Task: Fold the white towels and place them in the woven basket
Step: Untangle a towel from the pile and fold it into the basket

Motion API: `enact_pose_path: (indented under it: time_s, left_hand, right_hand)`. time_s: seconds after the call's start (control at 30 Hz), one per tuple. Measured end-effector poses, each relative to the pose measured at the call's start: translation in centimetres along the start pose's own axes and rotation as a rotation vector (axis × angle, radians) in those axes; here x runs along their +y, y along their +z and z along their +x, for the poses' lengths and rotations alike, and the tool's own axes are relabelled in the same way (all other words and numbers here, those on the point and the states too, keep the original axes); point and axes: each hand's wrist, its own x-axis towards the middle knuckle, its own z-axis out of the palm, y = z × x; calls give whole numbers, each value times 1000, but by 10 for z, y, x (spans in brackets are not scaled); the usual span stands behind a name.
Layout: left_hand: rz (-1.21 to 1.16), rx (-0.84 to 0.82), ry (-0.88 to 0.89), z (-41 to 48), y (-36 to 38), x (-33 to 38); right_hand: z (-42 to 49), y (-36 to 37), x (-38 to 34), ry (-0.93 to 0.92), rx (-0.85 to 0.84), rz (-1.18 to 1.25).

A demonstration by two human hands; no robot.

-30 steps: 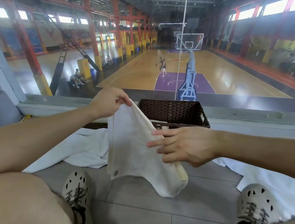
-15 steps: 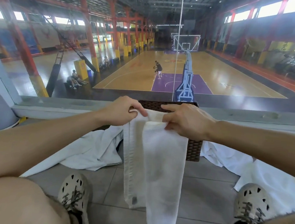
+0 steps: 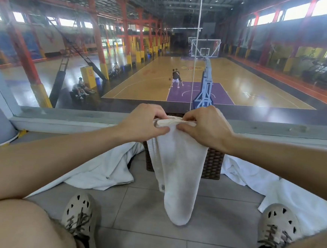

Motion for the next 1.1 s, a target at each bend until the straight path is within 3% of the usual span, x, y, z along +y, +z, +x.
enact_pose_path:
  time_s: [0.1, 0.2, 0.3, 0.57, 0.63, 0.8, 0.97, 1.03, 1.1]
  left_hand:
    - [-20, 57, -36, 5, 0, -2]
    - [-29, 2, -71, 4, -3, -7]
    - [-26, -58, -105, 0, -8, -12]
    - [-67, -60, -255, 3, -21, -24]
    - [-120, -33, -278, 2, -18, -22]
    - [-183, -24, -226, 1, -21, -1]
    - [-289, -2, -267, -14, -43, -21]
    - [-409, -58, -310, -25, -48, -35]
    - [-550, -217, -333, -40, -40, -47]
  right_hand:
    - [4, -6, 0, -69, -87, -59]
    - [8, -16, 6, -153, -371, -261]
    - [2, -16, 20, -97, -607, -353]
    - [2, -12, 24, 108, -341, -204]
    - [2, -14, 15, 55, -303, -261]
    - [12, 4, -11, -42, -402, -88]
    - [30, 5, -36, -185, -354, -41]
    - [35, -2, -46, -240, -324, -35]
    - [42, -9, -52, -291, -267, -12]
